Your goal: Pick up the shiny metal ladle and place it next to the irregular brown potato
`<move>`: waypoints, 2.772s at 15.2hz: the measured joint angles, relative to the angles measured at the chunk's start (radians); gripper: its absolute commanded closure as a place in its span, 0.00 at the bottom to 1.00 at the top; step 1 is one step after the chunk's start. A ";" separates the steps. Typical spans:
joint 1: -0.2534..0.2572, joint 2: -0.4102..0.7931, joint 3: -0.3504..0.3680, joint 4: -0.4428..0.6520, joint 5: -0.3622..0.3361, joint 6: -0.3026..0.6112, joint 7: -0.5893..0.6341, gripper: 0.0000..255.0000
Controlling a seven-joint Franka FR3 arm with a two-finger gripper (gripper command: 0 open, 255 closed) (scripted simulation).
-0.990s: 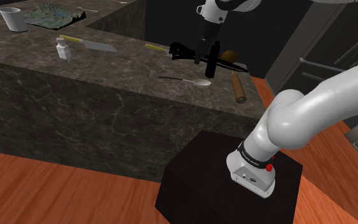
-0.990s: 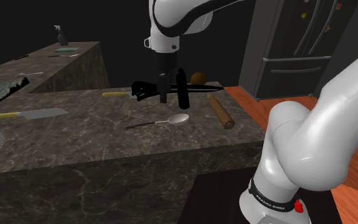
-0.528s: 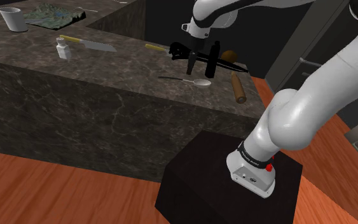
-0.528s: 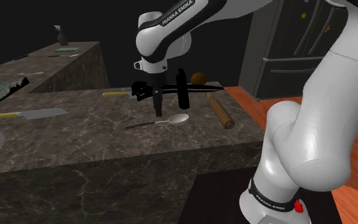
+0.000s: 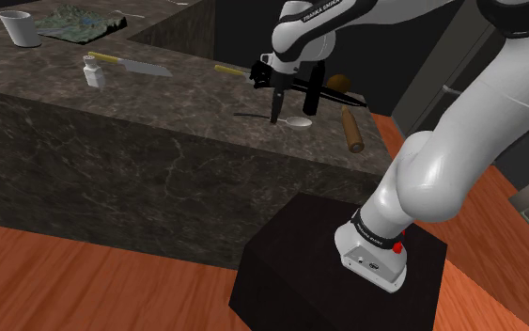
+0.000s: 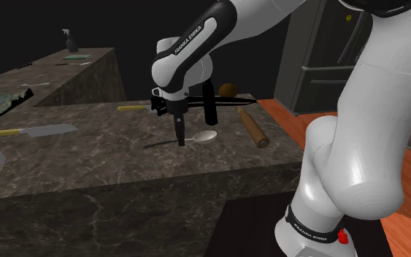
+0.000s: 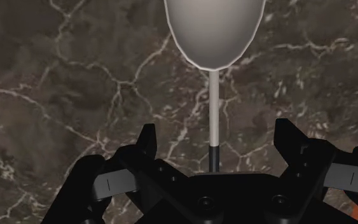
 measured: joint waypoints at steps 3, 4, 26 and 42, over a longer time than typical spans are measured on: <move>0.001 0.008 0.000 -0.011 0.005 0.018 -0.003 0.00; 0.001 0.009 0.000 -0.011 0.005 0.020 -0.003 0.00; -0.001 -0.045 0.005 0.021 -0.022 -0.061 0.021 1.00; -0.002 -0.134 0.021 0.157 -0.058 -0.278 0.061 1.00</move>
